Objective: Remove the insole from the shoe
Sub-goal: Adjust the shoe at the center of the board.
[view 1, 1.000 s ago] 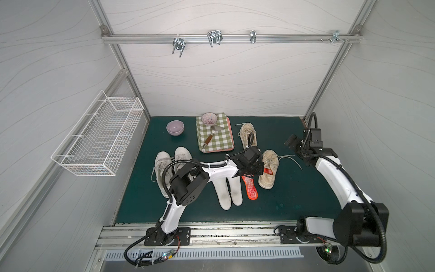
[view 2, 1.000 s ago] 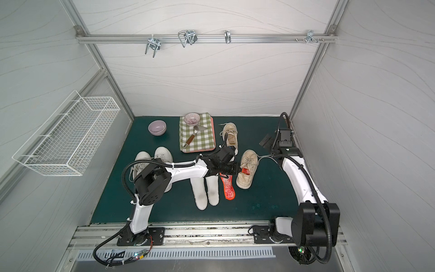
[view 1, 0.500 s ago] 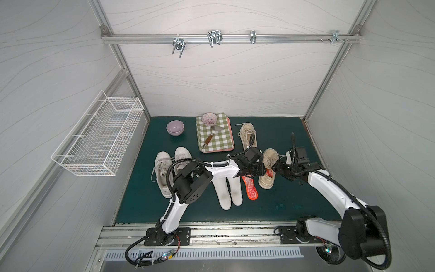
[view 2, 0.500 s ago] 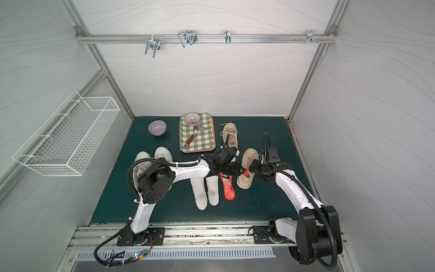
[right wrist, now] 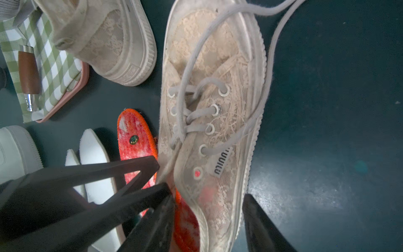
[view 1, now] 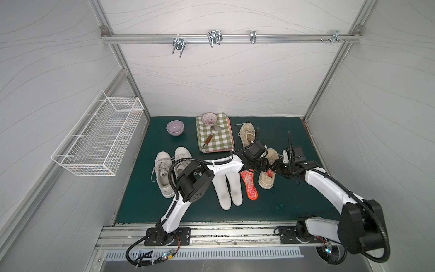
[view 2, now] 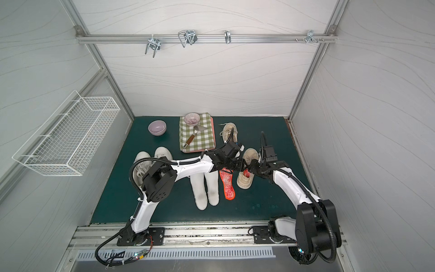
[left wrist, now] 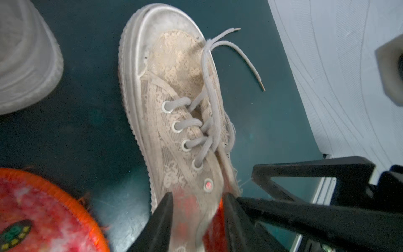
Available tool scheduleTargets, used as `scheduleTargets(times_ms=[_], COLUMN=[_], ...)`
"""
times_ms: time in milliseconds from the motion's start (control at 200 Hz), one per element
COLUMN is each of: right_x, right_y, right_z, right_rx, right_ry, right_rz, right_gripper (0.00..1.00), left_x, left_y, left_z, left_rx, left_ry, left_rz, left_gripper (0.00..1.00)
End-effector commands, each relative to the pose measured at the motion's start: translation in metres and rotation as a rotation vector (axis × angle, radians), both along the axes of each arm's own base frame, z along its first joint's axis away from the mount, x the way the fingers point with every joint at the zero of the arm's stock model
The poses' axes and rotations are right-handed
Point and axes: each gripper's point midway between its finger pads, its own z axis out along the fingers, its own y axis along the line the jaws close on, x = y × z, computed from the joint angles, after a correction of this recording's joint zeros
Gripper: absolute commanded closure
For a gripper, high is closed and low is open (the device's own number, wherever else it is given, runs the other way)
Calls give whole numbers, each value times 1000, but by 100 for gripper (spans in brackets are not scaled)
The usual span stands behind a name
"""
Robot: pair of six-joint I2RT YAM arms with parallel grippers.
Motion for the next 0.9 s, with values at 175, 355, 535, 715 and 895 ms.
scheduleTargets(times_ms=[175,355,535,715,895], right_x=[16,19,17,13,2], right_y=[6,0,-9,-26,-63], right_z=[2,-5,-6,-1,-5], right_rx=[-38,-75,-119,-182,-208], right_ry=[-32,-20,-22,-45,-21], right_rz=[5,-16,-44,-95,-230], right_gripper=[60,69,86,100,100], left_x=[8,10,13,23,40], left_y=[-8,-6,-1,17,59], left_z=[-4,-5,-2,5,12], left_rx=[15,19,6,-22,-59], left_ry=[-27,-30,-34,-49,-58], left_rz=[-1,11,39,110,246], left_gripper=[72,81,94,100,100])
